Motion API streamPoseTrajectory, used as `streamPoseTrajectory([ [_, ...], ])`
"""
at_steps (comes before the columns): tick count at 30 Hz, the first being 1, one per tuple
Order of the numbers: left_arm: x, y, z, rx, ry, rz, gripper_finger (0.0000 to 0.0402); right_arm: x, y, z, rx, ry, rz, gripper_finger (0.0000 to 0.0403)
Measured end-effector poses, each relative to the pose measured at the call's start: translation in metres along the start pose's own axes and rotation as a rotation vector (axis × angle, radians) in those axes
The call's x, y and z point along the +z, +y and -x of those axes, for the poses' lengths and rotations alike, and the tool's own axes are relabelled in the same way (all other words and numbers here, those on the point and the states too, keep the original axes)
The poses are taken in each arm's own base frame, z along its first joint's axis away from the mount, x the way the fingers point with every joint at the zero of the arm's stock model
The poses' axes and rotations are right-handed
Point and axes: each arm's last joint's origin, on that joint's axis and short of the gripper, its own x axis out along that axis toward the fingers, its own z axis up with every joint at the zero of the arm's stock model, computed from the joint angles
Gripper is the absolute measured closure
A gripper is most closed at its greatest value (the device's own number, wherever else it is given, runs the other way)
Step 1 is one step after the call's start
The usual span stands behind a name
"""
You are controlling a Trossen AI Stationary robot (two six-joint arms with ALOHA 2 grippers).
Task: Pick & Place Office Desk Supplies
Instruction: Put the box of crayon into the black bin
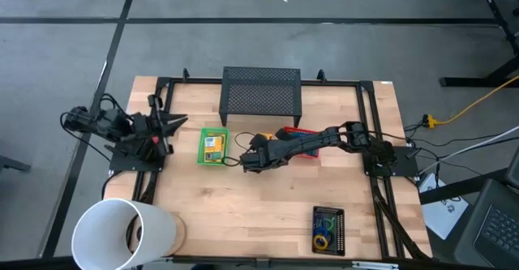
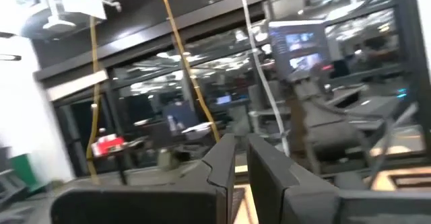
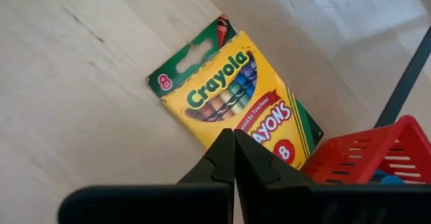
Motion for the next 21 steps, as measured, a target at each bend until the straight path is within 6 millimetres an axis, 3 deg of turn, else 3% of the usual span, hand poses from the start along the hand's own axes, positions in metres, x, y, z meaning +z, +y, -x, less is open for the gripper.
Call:
streamPoseTrajectory([
  [13,0.002,-0.023,-0.033,-0.053,0.067,-0.107,0.0366,0.003,-0.001,-0.002,0.013,0.014,-0.073,0.0403],
  [21,0.001,-0.030,-0.042,-0.089,0.092,-0.126,0.0366,0.006,-0.001,-0.006,0.064,0.051,-0.113,0.0403],
])
